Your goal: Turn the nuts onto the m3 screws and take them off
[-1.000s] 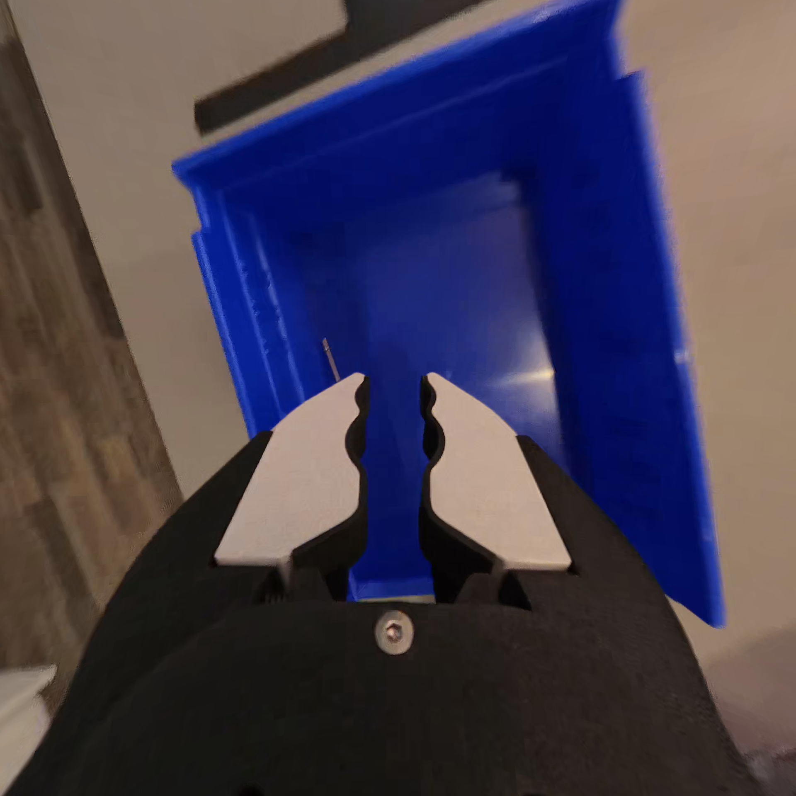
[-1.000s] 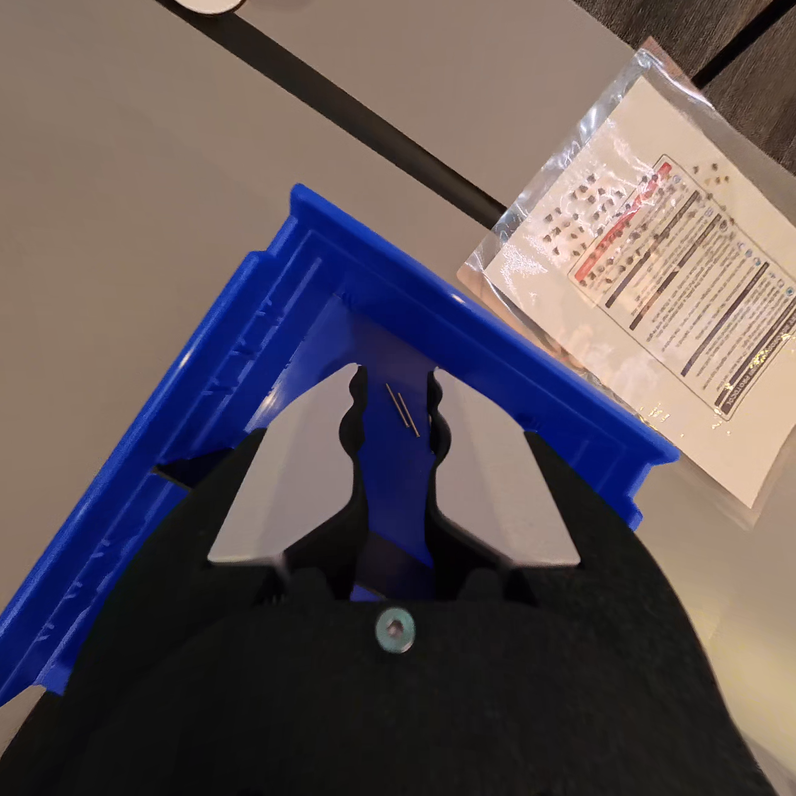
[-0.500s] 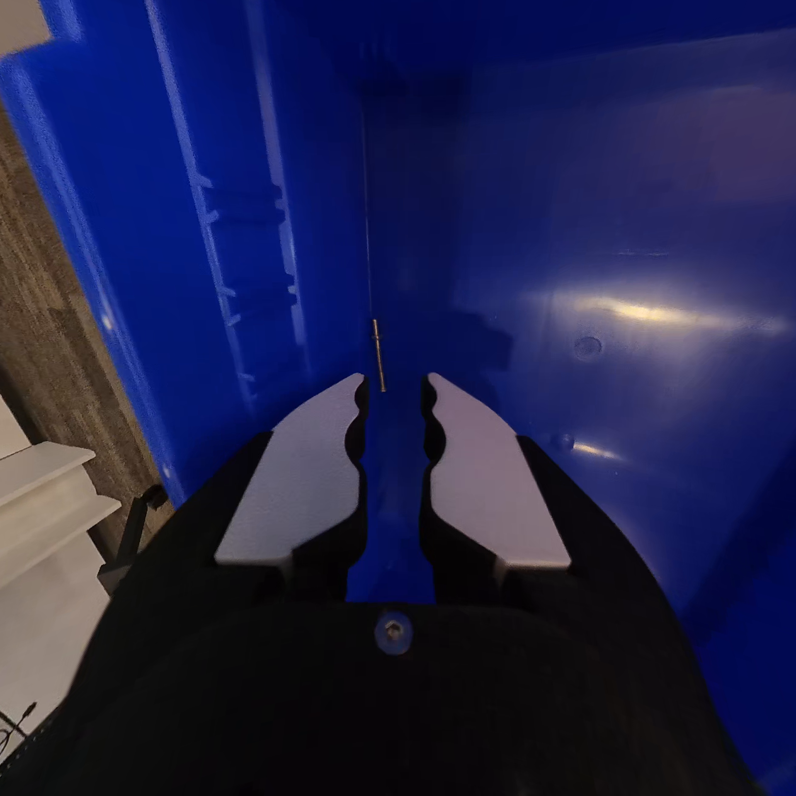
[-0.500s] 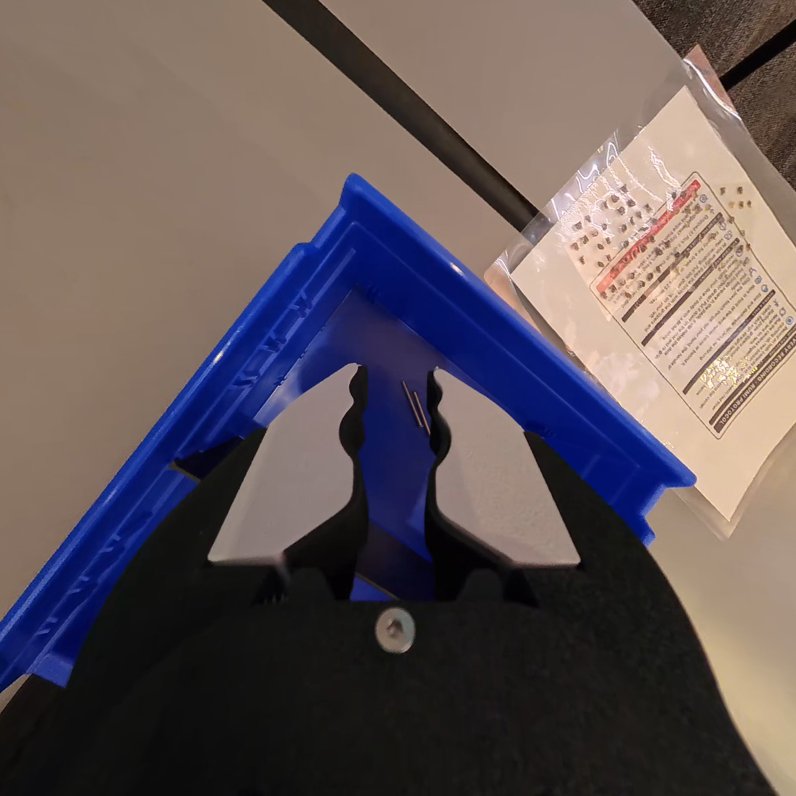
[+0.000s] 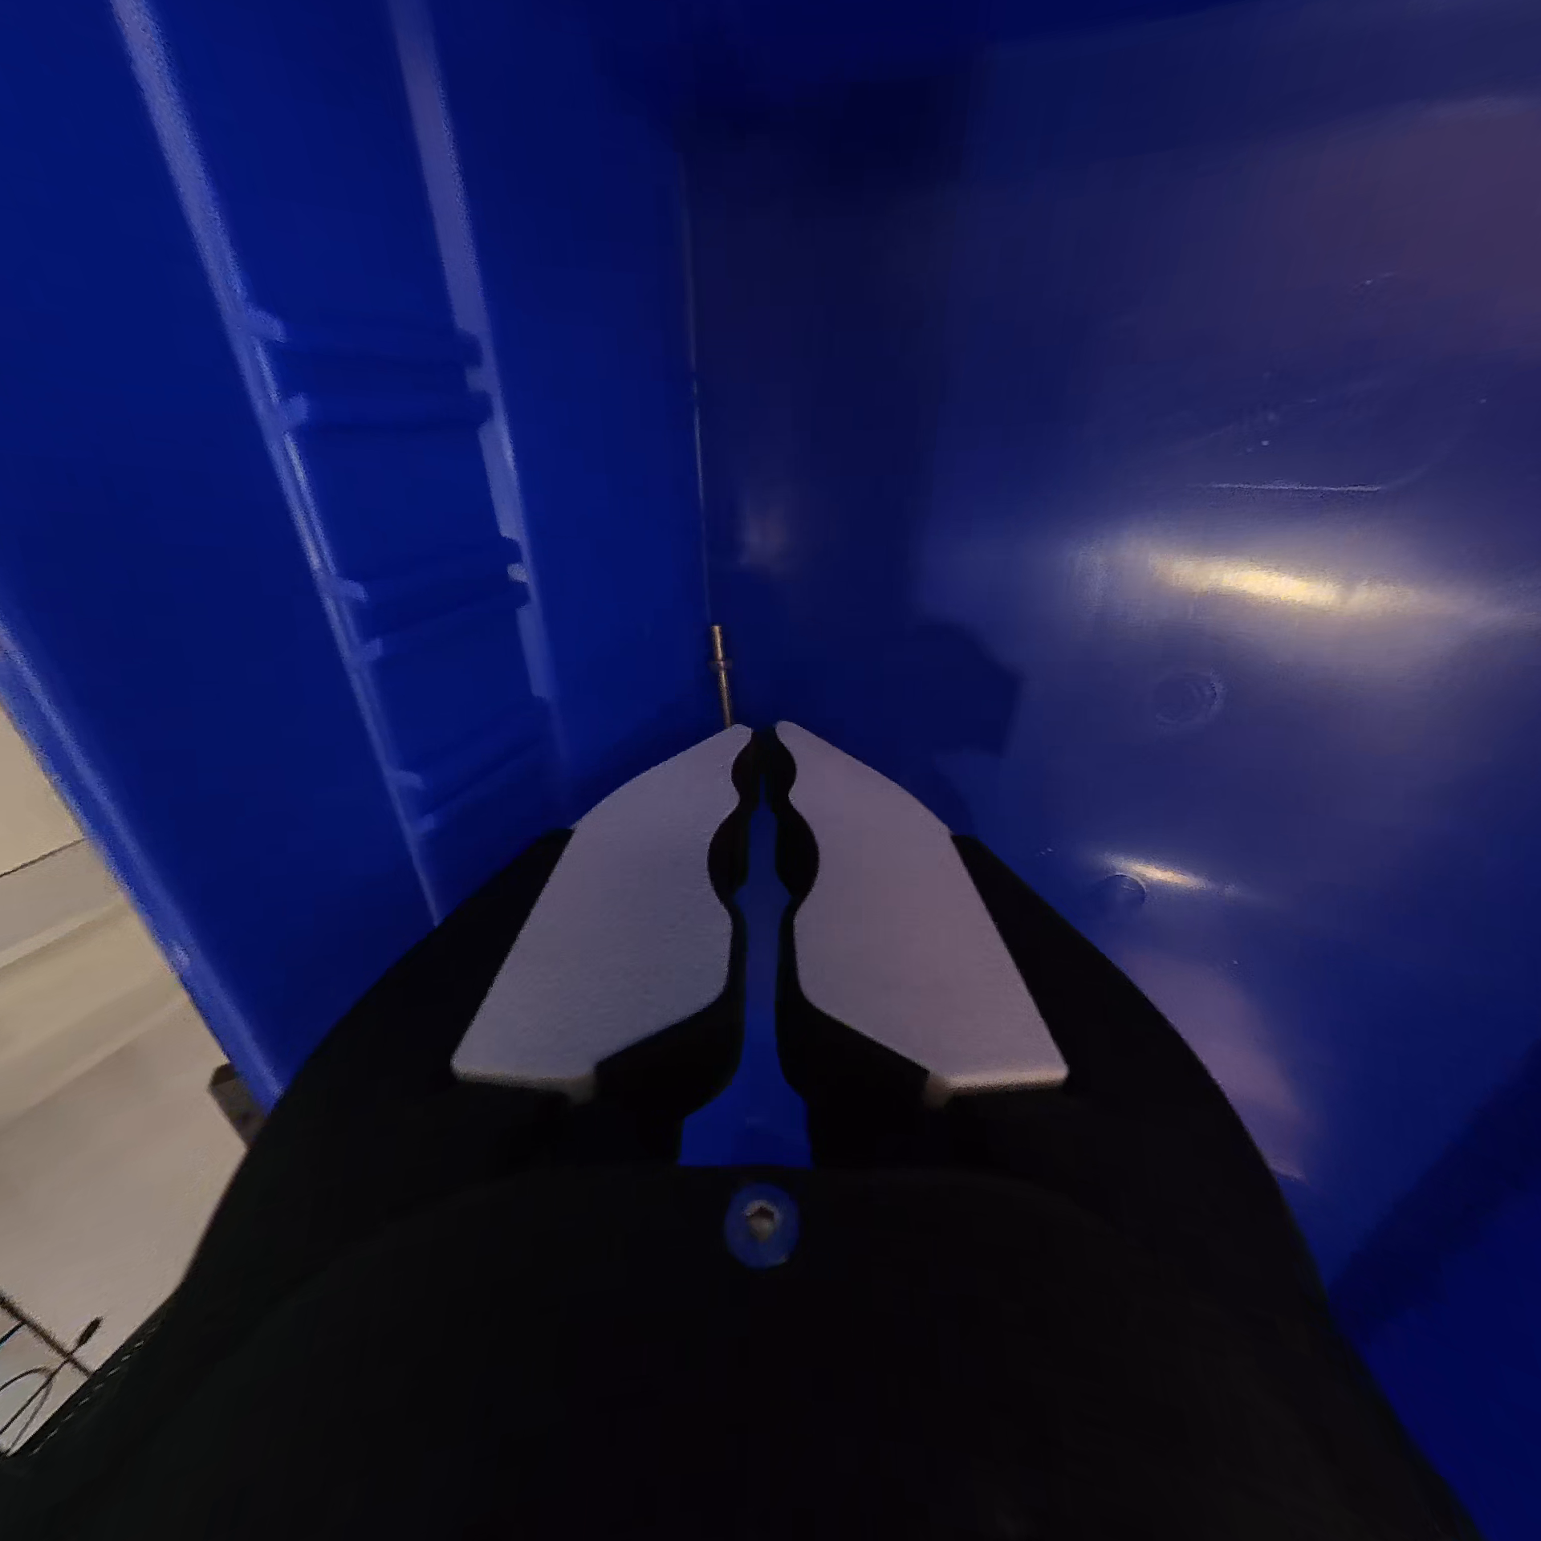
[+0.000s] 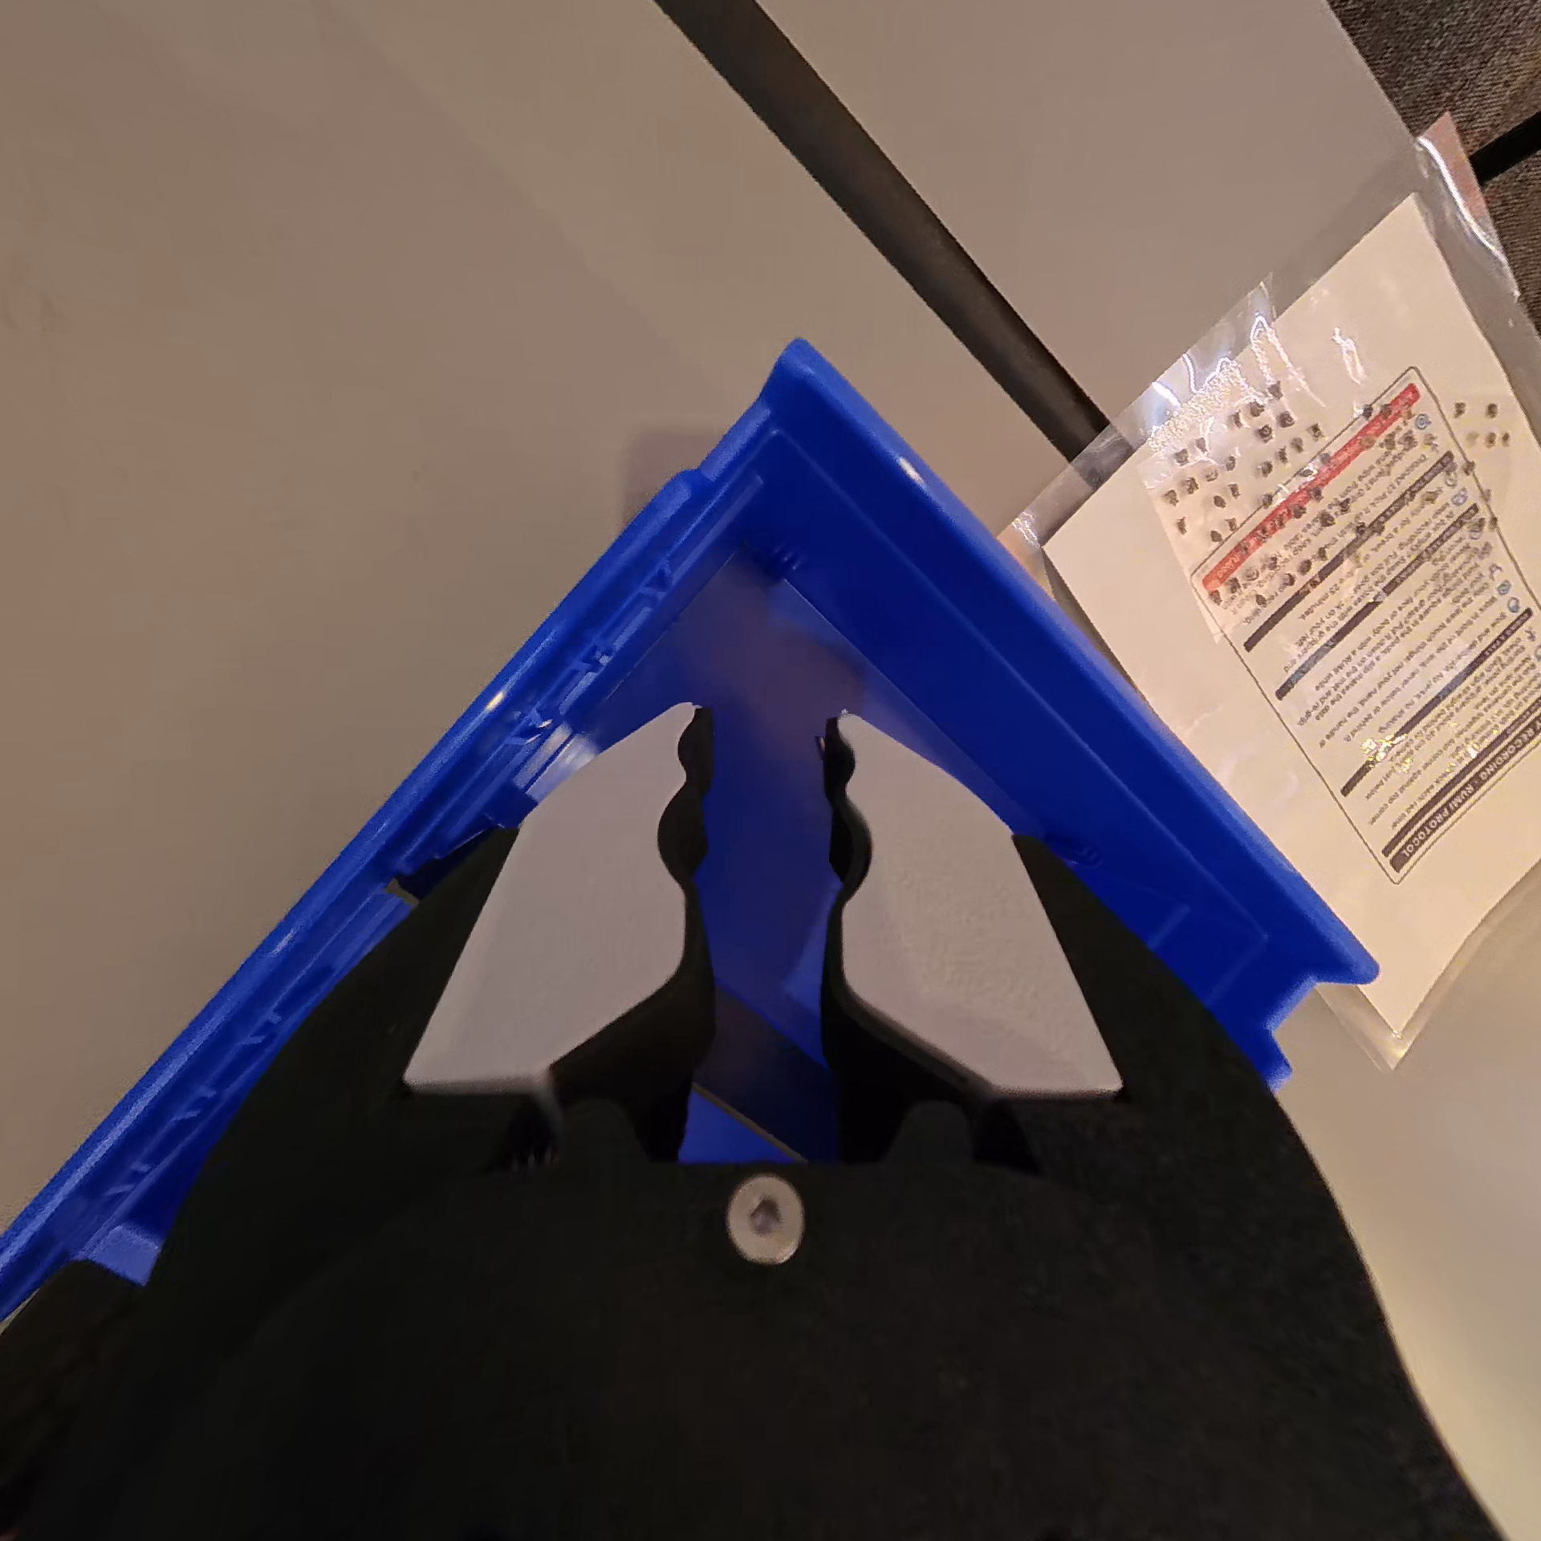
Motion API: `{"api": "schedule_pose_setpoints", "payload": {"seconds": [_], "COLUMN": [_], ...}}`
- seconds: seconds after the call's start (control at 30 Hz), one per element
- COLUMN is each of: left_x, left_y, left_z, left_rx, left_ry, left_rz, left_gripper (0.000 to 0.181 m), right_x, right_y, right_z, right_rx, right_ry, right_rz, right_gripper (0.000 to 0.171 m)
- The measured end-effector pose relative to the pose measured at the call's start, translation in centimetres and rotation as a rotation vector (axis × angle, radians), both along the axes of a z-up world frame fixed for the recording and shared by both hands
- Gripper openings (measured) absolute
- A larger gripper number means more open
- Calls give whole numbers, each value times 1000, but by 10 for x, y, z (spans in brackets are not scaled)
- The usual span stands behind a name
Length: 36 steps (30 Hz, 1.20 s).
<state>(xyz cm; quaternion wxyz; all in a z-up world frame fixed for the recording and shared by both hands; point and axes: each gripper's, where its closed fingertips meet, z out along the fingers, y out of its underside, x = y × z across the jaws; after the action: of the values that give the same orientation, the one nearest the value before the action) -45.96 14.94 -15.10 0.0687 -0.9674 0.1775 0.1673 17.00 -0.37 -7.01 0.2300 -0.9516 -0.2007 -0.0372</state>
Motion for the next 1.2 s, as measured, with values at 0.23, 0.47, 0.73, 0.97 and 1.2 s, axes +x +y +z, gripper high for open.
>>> {"api": "schedule_pose_setpoints", "payload": {"seconds": [0.23, 0.47, 0.73, 0.97, 1.2], "left_x": [19, 7, 21, 23, 25], "left_y": [-10, 4, 4, 1, -3], "left_z": [-1, 16, 6, 3, 1], "left_rx": [-68, 40, 16, -6, -45], "left_ry": [-172, -104, -101, -213, -252], "left_rz": [-10, 43, 75, 140, 125], "left_gripper": [0, 17, 52, 49, 54], "right_x": [-5, -4, -9, -13, -19], "right_y": [1, 1, 0, 0, 0], "right_z": [0, -3, -4, -6, -7], "right_rx": [-1, -15, -27, -35, -42], "right_ry": [-9, -18, -19, -24, -17], "right_rz": [16, 13, 31, 43, 65], "right_gripper": [26, 26, 26, 26, 25]}}
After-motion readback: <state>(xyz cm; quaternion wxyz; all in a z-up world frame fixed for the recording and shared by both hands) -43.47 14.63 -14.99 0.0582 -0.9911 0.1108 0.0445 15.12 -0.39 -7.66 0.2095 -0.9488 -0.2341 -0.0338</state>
